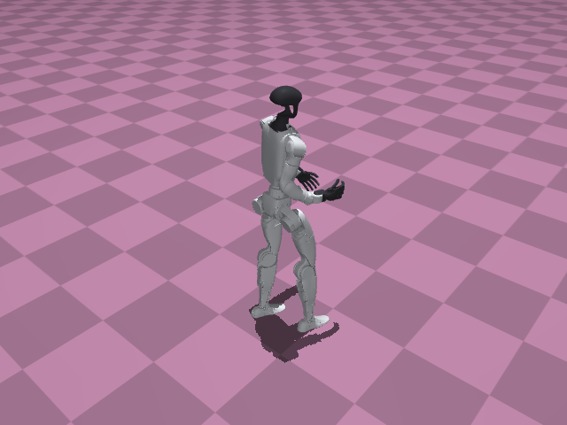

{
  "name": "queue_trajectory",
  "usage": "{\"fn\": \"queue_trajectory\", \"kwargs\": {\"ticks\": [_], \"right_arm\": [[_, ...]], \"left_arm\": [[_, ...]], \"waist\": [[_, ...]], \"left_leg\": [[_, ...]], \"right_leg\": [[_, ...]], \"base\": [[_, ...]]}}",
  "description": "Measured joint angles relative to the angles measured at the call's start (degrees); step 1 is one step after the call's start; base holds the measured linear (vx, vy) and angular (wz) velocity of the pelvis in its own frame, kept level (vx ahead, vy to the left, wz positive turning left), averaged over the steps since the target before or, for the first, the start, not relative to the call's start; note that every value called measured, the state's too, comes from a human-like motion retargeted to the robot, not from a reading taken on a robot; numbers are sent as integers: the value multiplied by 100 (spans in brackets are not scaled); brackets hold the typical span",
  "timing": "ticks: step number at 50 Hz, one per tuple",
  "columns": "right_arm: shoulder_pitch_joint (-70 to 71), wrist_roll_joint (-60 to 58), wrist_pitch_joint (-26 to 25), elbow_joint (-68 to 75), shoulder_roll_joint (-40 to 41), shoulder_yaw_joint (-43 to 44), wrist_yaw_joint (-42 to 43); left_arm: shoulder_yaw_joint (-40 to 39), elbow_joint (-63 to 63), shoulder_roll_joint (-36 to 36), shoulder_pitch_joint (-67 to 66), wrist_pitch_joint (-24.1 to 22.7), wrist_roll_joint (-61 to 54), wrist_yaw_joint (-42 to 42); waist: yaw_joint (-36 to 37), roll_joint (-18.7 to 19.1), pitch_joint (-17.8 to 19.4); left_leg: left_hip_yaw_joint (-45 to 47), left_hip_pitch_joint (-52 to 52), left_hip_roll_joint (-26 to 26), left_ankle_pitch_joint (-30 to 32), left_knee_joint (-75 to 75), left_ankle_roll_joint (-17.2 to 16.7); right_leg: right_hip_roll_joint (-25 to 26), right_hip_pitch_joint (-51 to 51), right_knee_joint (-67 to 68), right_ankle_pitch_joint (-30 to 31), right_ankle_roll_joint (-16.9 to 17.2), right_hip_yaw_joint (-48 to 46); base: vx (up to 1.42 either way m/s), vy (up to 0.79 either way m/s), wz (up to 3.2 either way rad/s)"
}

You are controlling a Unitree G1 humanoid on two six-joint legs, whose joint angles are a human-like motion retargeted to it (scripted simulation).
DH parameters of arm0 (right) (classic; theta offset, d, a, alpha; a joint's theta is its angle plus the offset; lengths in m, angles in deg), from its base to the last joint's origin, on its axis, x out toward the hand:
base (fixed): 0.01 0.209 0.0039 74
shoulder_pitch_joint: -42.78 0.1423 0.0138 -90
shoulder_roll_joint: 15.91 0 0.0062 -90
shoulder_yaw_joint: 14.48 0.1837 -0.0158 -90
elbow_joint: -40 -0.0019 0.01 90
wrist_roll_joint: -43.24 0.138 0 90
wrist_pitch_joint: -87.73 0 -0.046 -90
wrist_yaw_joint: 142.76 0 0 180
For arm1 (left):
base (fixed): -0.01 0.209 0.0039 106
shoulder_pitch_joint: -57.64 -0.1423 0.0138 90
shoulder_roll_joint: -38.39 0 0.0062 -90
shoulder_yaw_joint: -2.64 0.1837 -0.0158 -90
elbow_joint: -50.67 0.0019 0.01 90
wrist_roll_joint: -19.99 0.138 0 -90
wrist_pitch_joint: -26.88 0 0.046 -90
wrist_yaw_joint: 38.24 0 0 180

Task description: Walk run

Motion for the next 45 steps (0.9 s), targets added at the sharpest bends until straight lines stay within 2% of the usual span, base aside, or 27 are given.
{"fn": "queue_trajectory", "kwargs": {"ticks": [1, 2, 3, 5, 7, 8, 9, 11, 12, 13, 15, 16, 17, 20, 21, 25, 27, 30, 34, 35, 36, 37, 39, 40, 42, 43, 45], "right_arm": [[2, -37, 2, -4, -9, -38, 20], [14, -71, 0, -4, -13, -80, 39], [44, -101, -8, 4, -9, -128, 58], [153, -125, -46, 64, 19, -239, 79], [318, -155, -107, 140, -10, -312, 41], [382, -188, -134, 166, -29, -340, -1], [413, -244, -138, 179, -15, -378, -32], [450, -355, -106, 193, 58, -480, -41], [463, -378, -87, 203, 89, -530, -20], [459, -359, -83, 219, 93, -557, 11], [437, -256, -98, 231, 61, -639, -8], [488, -194, -112, 257, 50, -671, -29], [546, -148, -128, 284, 37, -706, -44], [788, -188, -161, 334, -59, -814, -70], [850, -248, -133, 316, -104, -822, -83], [949, -322, 15, 218, -268, -795, -135], [922, -220, 27, 220, -323, -718, -196], [838, -108, -9, 261, -386, -585, -250], [587, -290, -13, 293, -339, -420, -59], [518, -352, -11, 298, -305, -399, -5], [459, -396, -14, 308, -261, -390, 24], [393, -430, -17, 322, -213, -389, 44], [230, -456, -19, 374, -94, -439, 23], [149, -461, -16, 409, -33, -480, -5], [38, -472, -14, 469, 78, -556, -57], [-12, -488, -15, 463, 114, -592, -44], [-62, -545, 7, 420, 147, -652, 65]], "left_arm": [[119, -146, -114, 93, -47, 86, -35], [220, -281, -222, 169, -91, 179, -87], [286, -394, -319, 212, -131, 286, -170], [320, -520, -523, 204, -190, 477, -314], [266, -483, -551, 104, -208, 627, -428], [226, -410, -542, 13, -197, 666, -452], [171, -279, -543, -104, -188, 707, -439], [-32, 122, -528, -358, -158, 849, -337], [-138, 395, -480, -481, -111, 938, -282], [-181, 726, -378, -603, -10, 999, -259], [-235, 1496, -258, -809, 284, 918, -260], [-323, 1877, -260, -910, 425, 873, -217], [-393, 2219, -267, -1039, 558, 825, -150], [-336, 2743, -301, -1705, 890, 637, 320], [-299, 2743, -285, -2004, 973, 669, 453], [-418, 2743, -213, -3146, 1226, 1150, 481], [-454, 2743, -207, -3618, 1295, 1328, 488], [-466, 2743, -220, -4162, 1285, 1380, 572], [-675, 2743, -185, -4650, 1282, 1382, 523], [-751, 2743, -157, -4736, 1288, 1359, 500], [-807, 2743, -120, -4792, 1292, 1305, 493], [-869, 2743, -77, -4847, 1289, 1241, 493], [-994, 2743, 23, -4933, 1254, 1063, 569], [-1033, 2743, 63, -4950, 1235, 963, 649], [-1046, 2743, 128, -4749, 1210, 719, 831], [-1063, 2743, 158, -4574, 1133, 629, 820], [-1029, 2743, 185, -4114, 821, 488, 652]], "waist": [[28, -65, 33], [74, -116, 73], [154, -139, 128], [318, -142, 291], [337, -279, 275], [380, -338, 182], [299, -339, 117], [29, -246, 71], [-57, -179, 51], [-62, -107, -19], [-99, -172, -156], [-124, -237, -180], [-117, -300, -193], [117, -467, -132], [189, -500, -110], [476, -593, -71], [602, -575, -82], [656, -550, -108], [720, -477, -169], [738, -499, -189], [722, -564, -227], [723, -631, -264], [817, -772, -320], [884, -847, -339], [963, -797, -354], [869, -639, -359], [607, -213, -306]], "left_leg": [[-138, 142, -73, -36, 14, 0], [-252, 283, -129, -70, 34, 0], [-316, 420, -149, -99, 67, 0], [-408, 717, 80, -316, 346, -203], [-428, 801, -213, -25, 435, -267], [-374, 780, -321, 219, 446, -354], [-413, 749, -358, 502, 636, -518], [-541, 539, -378, 1309, 1379, -1044], [-526, 323, -359, 1770, 1862, -1464], [-393, 20, -265, 2143, 2386, -2078], [525, -502, 121, 2645, 3159, -2999], [1039, -693, 360, 2790, 3444, -2999], [1512, -877, 586, 2806, 3707, -2888], [2703, -1421, 1202, 2173, 4288, -1850], [2849, -1617, 1276, 2064, 4300, -1698], [3044, -2396, 1420, 1353, 3843, -1342], [3255, -2667, 1609, 1034, 3230, -987], [4282, -2761, 1946, 655, 2155, -551], [5252, -2606, 1628, 360, 884, -654], [5350, -2586, 1522, 386, 725, -617], [5423, -2549, 1429, 503, 672, -335], [5496, -2462, 1322, 511, 595, -118], [5349, -2163, 1038, 159, 398, 0], [4983, -2094, 877, 52, 348, 0], [4313, -2129, 777, 21, 347, 0], [4473, -1925, 900, 4, 285, 0], [4173, -1479, 984, -92, 81, 0]], "right_leg": [[40, -33, -361, -125, -49, 418], [82, -44, -709, -248, 67, 813], [125, -8, -1031, -367, 515, 1163], [485, 78, -1240, -545, 1166, 1207], [238, 107, -1015, 66, 1087, 1138], [221, 100, -886, 292, 850, 1286], [188, 109, -751, 228, 689, 1153], [141, 189, -477, -126, 496, 897], [121, 257, -368, -268, 432, 837], [69, 334, -314, -409, 381, 621], [-101, 519, -315, -597, 251, 212], [-159, 586, -355, -604, 189, -36], [-190, 669, -394, -627, 129, -221], [-148, 996, -517, -743, -27, -429], [-130, 1098, -572, -769, -63, -534], [-19, 1475, -735, -947, -129, -1038], [81, 1671, -789, -1071, -105, -1371], [259, 1946, -886, -1207, -78, -1965], [599, 2322, -994, -1225, 64, -2624], [635, 2404, -989, -1189, 127, -2744], [591, 2451, -957, -1114, 216, -2848], [553, 2509, -902, -1006, 323, -2925], [484, 2650, -675, -548, 628, -2885], [439, 2709, -531, -203, 802, -2788], [358, 2674, -23, 866, 1028, -2476], [381, 2600, 344, 1371, 976, -2473], [726, 2358, 1221, 2125, 478, -2425]], "base": [[63, -31, 156], [60, -28, 99], [61, -41, 71], [69, -59, 53], [56, -12, 73], [55, -5, 99], [66, -23, 144], [68, -42, 202], [57, -33, 200], [60, -27, 192], [62, -25, 186], [43, -24, 171], [30, -25, 134], [41, -26, 73], [44, -20, 70], [51, -15, 94], [43, -8, 124], [50, -2, 153], [64, 1, 141], [73, 3, 119], [66, 1, 109], [65, -2, 92], [88, -3, 40], [84, 3, -2], [74, 17, 41], [84, 29, 153], [85, 20, 238]]}}
